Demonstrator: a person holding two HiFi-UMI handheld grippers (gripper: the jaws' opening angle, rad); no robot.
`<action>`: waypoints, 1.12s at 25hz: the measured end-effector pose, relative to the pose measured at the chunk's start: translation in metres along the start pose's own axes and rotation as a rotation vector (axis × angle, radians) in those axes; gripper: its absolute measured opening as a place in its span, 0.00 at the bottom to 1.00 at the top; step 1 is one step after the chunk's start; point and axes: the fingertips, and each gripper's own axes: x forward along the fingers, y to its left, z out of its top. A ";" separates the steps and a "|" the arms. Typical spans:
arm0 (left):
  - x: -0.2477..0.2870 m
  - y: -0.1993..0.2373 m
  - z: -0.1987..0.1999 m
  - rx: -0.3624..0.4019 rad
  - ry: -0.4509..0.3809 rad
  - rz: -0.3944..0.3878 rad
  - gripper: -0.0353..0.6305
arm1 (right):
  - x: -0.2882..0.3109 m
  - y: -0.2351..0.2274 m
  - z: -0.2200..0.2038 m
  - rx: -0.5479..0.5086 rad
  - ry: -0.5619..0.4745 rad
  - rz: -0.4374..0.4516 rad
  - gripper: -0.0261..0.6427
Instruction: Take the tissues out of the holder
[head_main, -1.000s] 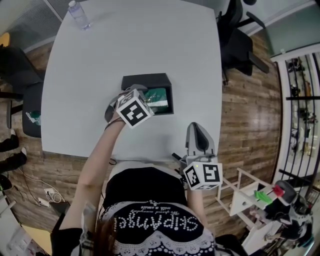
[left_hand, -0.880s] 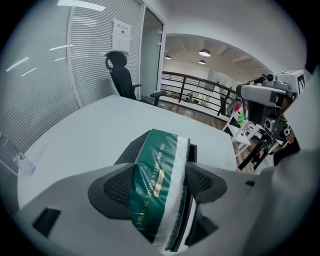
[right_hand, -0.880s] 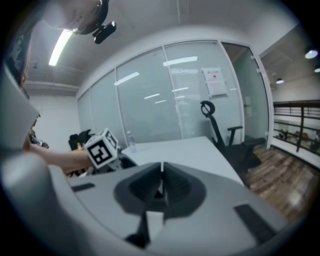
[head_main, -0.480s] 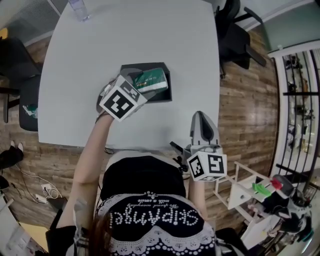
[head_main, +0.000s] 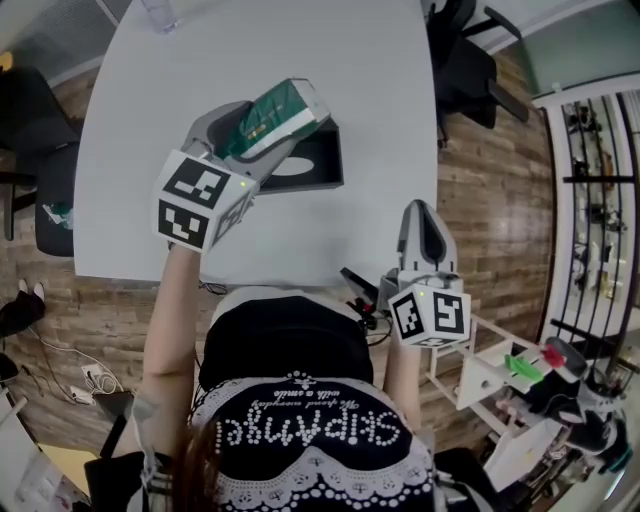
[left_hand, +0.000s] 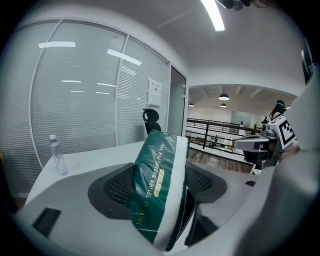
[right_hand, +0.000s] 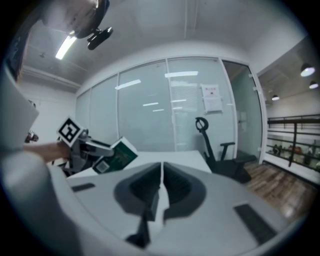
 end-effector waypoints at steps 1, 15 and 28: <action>-0.007 0.004 0.006 -0.003 -0.029 0.016 0.58 | -0.001 0.001 0.002 -0.004 -0.006 -0.006 0.09; -0.102 0.015 0.046 -0.017 -0.332 0.143 0.58 | -0.019 0.035 0.020 -0.048 -0.074 -0.033 0.09; -0.180 -0.005 0.027 -0.095 -0.440 0.354 0.58 | -0.040 0.029 0.033 -0.058 -0.104 0.015 0.09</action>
